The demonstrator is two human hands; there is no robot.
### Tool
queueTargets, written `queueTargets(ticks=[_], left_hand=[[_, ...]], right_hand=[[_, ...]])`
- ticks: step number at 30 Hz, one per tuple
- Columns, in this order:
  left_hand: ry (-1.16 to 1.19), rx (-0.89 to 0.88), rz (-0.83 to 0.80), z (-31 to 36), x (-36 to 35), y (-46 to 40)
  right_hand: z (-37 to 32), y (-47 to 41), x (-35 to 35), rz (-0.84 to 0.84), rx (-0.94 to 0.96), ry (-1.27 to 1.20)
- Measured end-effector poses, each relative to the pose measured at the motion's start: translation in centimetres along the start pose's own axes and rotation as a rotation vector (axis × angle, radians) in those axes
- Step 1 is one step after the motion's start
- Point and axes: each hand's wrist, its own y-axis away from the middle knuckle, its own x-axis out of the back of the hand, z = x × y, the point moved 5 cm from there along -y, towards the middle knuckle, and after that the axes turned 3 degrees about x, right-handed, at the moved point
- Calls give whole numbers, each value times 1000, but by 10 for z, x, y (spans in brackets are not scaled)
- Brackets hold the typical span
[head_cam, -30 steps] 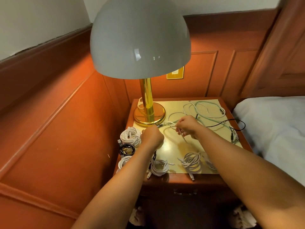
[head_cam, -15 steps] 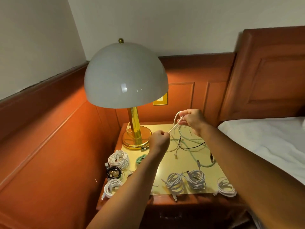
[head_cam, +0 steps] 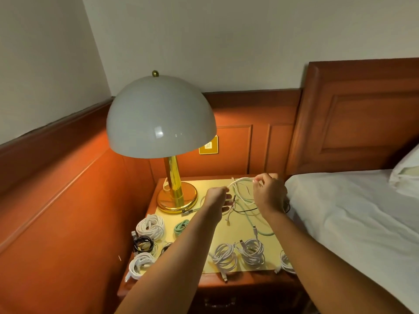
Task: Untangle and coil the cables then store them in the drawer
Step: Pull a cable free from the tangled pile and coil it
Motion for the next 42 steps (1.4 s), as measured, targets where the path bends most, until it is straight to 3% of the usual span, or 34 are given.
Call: queueTargets(ticks=[8,12,20,27,32,36,40,42], left_hand=[[127,60,-89,-1,-1,1],[219,67,-164,14,-1,0],[249,30,-168,32,-1,1],[279,-45,-209,47,9,2],[272,-144,-248,65,13,10],[237,-212,-290,76,17,14],[239,-249,-245,80,18,10],[256,-243,-239,78,19,8]], right_hand=[[-6,34,-16,-97,-99,-419],[-9,53,-22,-162,-102,-477],[-9,82,-37,-299,-86,-572],[-12,68,-38,-453,41,-400],[-3,26,-41,-694,66,-135],[-12,-47,-22,-643,124,70],[-25,-88,-9,-559,129,29],[-27,-85,-6,-601,98,-21]])
